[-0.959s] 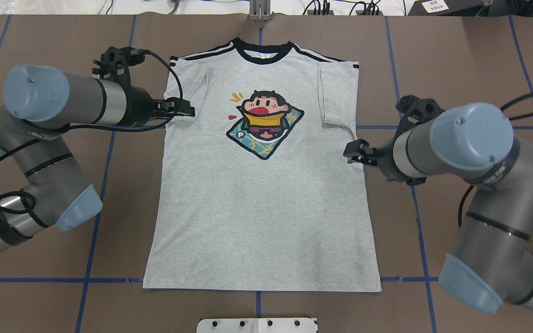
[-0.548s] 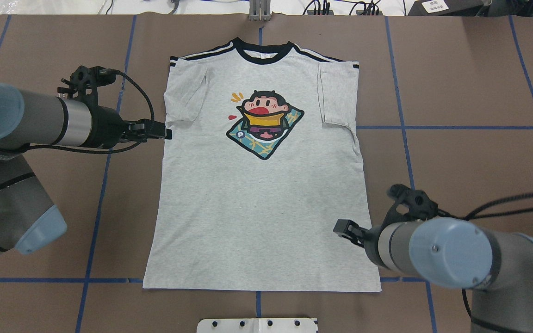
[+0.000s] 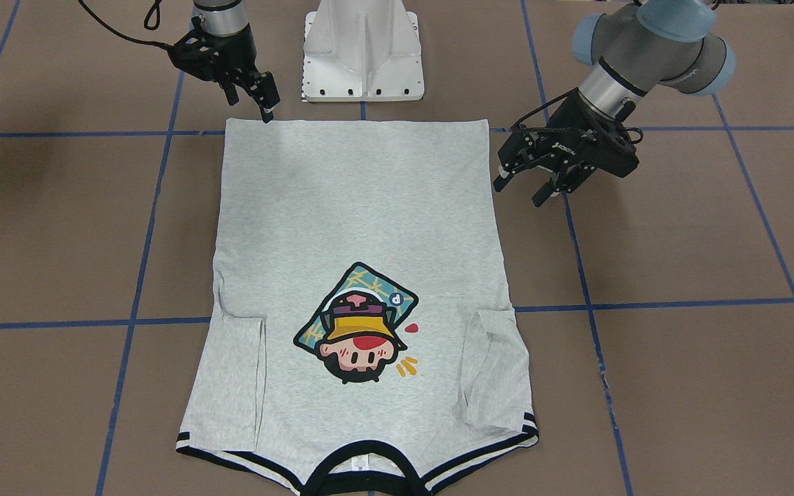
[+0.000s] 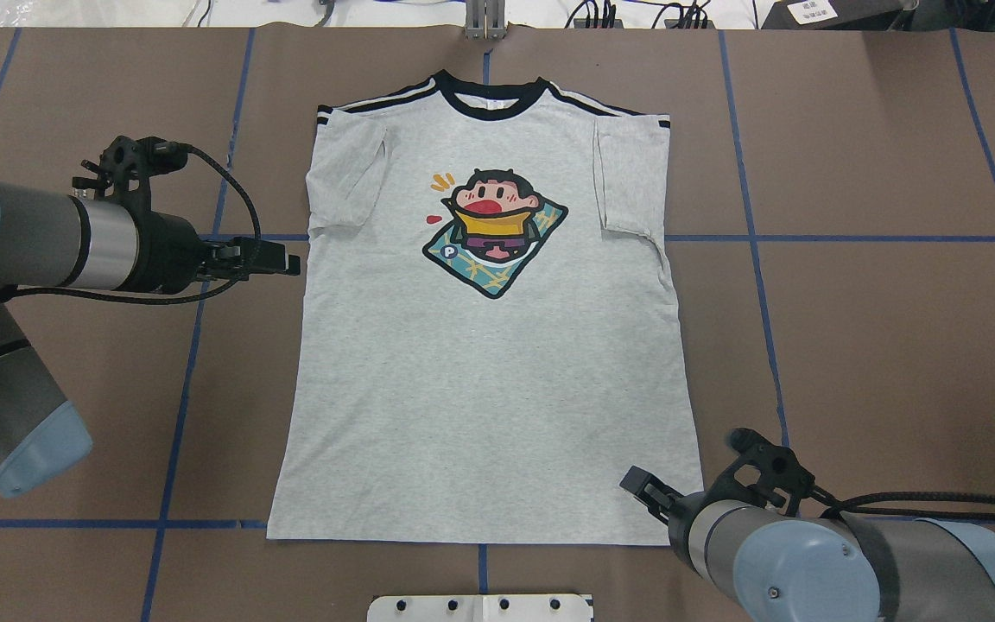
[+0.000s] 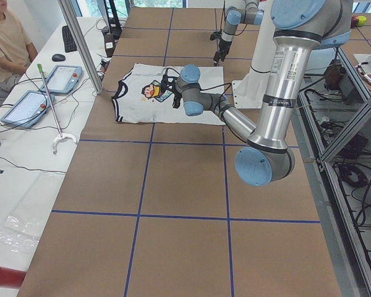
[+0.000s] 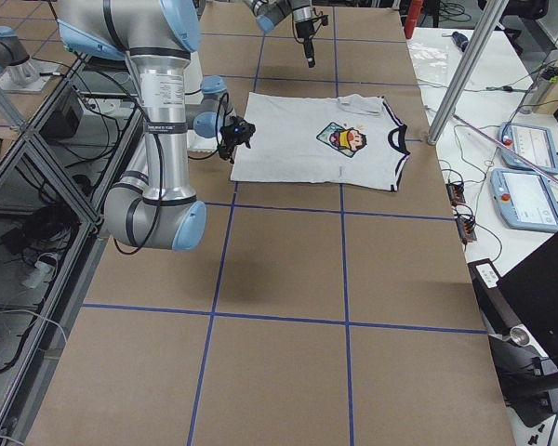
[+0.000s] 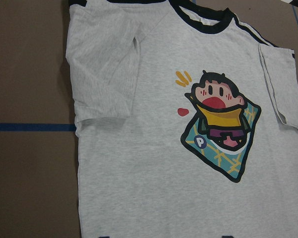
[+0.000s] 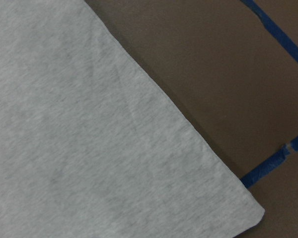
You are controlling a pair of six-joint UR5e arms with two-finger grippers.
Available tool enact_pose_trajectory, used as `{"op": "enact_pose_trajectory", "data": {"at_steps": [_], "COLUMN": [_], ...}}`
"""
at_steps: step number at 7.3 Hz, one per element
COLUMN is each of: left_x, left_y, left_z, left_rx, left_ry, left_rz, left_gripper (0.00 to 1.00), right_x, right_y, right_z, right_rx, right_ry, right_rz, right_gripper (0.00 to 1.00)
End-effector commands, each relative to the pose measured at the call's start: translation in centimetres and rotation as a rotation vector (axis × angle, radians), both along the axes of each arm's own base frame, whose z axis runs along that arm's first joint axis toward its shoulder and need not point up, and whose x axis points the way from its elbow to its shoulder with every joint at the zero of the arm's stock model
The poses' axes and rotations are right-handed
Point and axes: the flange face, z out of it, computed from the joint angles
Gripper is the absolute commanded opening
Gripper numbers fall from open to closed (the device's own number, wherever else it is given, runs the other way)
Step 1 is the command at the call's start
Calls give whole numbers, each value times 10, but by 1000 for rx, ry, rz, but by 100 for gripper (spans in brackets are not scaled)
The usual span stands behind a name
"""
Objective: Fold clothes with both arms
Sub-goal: 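Move both grippers down along the shirt sides toward the hem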
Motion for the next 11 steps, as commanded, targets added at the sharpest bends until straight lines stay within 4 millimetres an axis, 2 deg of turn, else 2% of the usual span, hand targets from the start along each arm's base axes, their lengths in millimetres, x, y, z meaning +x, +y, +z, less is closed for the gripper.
{"op": "enact_pose_trajectory", "data": {"at_steps": [1,3,7,9,10,11], "left_x": [2,2,3,5,5,5], "left_y": [-3,-2,-2,-3,-3,-3], "left_z": [5,6,8,9,9,10], "left_rx": [-6,-6,-8,-9,-10,-11], "left_ry": [-10,-10,-13,-15,-16,-17], "left_rz": [-4,-2,-2,-2,-2,0], "left_gripper": [83,83,83,83,83,83], "right_x": [-15,-12,-13,-9,-10,-10], "right_y": [3,4,6,7,9,10], "right_z": [29,27,47,48,48,48], "right_rx": [-15,-19,-29,-36,-36,-37], "right_ry": [58,55,96,97,97,98], "right_rz": [0,-2,-13,-17,-20,-20], "right_gripper": [94,94,88,87,81,69]}}
